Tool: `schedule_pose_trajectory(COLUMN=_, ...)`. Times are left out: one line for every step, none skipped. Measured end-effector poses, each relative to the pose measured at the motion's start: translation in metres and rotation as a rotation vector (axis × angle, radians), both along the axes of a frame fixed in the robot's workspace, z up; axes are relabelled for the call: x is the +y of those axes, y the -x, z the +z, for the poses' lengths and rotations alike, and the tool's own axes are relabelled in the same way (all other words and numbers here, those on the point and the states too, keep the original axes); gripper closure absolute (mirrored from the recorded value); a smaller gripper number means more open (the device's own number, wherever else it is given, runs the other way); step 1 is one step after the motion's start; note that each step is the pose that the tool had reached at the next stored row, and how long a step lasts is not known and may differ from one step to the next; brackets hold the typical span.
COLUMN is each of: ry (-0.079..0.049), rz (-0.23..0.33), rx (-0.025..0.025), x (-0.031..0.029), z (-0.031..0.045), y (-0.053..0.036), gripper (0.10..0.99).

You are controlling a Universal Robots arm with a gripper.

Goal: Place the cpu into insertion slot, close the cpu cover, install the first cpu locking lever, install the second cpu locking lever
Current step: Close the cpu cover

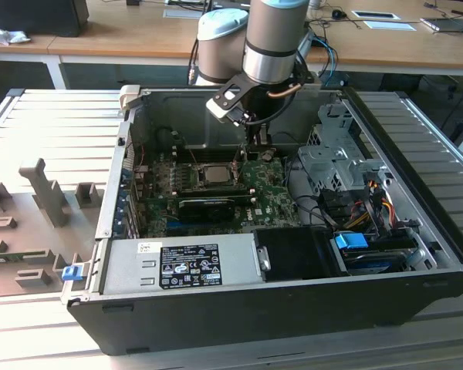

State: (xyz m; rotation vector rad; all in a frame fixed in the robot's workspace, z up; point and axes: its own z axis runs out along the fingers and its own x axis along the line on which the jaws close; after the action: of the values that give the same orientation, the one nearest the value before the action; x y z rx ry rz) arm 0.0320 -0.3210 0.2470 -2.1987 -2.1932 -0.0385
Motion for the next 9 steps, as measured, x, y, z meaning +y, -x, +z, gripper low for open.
schedule_pose_trajectory(ry=0.0, rz=0.0, rx=0.0, x=0.0, z=0.0, y=0.0004, gripper=0.933)
schedule_pose_trajectory(ry=0.0, rz=0.0, rx=0.0, x=0.0, z=0.0, y=0.0008, gripper=0.933)
schedule_pose_trajectory(ry=0.0, rz=0.0, rx=0.0, x=0.0, z=0.0, y=0.0014, gripper=0.933)
schedule_pose_trajectory(ry=0.0, rz=0.0, rx=0.0, x=0.0, z=0.0, y=0.0017, gripper=0.933)
schedule_pose_trajectory(ry=0.0, rz=0.0, rx=0.0, x=0.0, z=0.0, y=0.0021, gripper=0.933)
schedule_pose_trajectory(ry=0.0, rz=0.0, rx=0.0, x=0.0, z=0.0, y=0.0029, gripper=0.933)
schedule_pose_trajectory(ry=0.0, rz=0.0, rx=-0.0001, x=0.0, z=0.0, y=0.0037, gripper=0.933)
schedule_pose_trajectory(ry=0.0, rz=0.0, rx=0.0, x=0.0, z=0.0, y=0.0044, gripper=0.933)
schedule_pose_trajectory(ry=0.0, rz=0.0, rx=0.0, x=0.0, z=0.0, y=0.0047, gripper=0.933)
